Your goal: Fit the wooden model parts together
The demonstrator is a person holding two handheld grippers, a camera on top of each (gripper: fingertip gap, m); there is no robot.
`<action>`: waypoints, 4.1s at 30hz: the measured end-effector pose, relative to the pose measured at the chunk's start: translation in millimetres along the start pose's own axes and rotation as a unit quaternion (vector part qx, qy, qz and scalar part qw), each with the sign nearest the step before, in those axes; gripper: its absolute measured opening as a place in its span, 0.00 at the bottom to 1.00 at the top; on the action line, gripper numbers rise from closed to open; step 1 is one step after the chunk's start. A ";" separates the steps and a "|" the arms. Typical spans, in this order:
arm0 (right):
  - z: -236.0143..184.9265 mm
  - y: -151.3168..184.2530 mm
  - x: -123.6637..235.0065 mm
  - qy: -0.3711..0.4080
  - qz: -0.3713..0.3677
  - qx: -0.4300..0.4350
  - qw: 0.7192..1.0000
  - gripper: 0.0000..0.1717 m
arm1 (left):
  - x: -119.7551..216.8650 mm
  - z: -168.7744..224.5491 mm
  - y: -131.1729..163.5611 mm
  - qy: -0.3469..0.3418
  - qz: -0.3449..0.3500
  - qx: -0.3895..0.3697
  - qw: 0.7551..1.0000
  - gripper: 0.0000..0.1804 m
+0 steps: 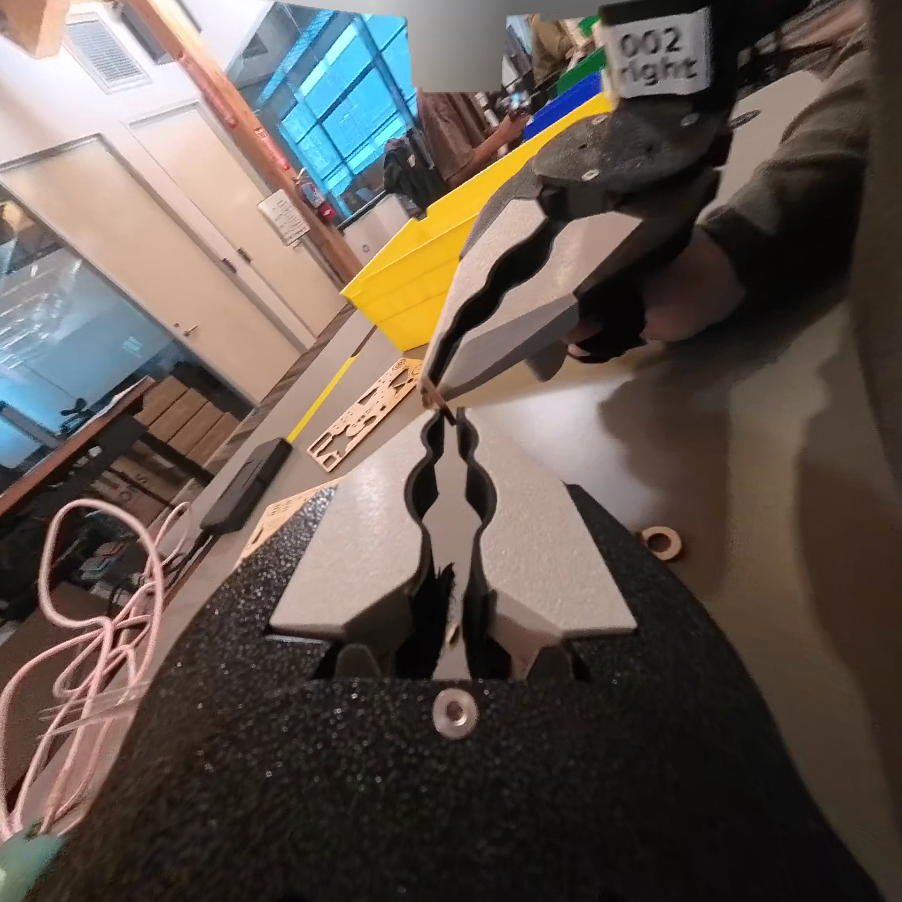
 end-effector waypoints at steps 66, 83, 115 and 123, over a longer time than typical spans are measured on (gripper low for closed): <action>18.0 -0.6 -2.5 -0.217 0.183 -0.464 0.839 0.00 | 1.8 -20.3 -13.2 0.191 0.078 0.371 0.905 0.00; 16.2 1.3 1.5 -0.217 0.121 -0.358 0.900 0.03 | -1.1 -17.6 -8.8 0.206 0.032 0.377 0.903 0.00; 4.1 -4.4 -6.4 -0.190 0.177 -0.435 0.862 0.00 | -4.9 -4.3 -6.1 0.276 0.040 0.424 0.862 0.03; 0.4 -4.7 -6.9 -0.198 0.164 -0.413 0.874 0.01 | -3.2 -3.8 -4.2 0.231 0.053 0.373 0.897 0.00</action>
Point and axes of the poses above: each gripper's, where its closed fingertips meet, x back along the fingers, y out of its underside, z = x × y across the jaws, the point moved 5 cm from there along x, back along the fingers, and after that the axes turned 10 degrees about x, right-handed, at the moved point
